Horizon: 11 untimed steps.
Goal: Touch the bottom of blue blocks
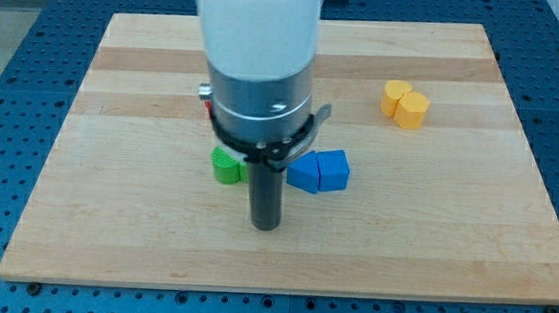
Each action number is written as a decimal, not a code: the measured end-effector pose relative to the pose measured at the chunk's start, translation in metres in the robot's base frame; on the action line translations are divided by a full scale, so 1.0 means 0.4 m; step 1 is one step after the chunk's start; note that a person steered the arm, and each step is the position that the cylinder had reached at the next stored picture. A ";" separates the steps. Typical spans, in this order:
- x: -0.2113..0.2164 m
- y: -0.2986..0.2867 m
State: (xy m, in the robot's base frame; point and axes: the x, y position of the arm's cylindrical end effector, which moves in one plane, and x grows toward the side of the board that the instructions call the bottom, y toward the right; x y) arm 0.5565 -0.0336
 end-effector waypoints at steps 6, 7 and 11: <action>-0.065 0.148; -0.089 0.148; -0.059 0.164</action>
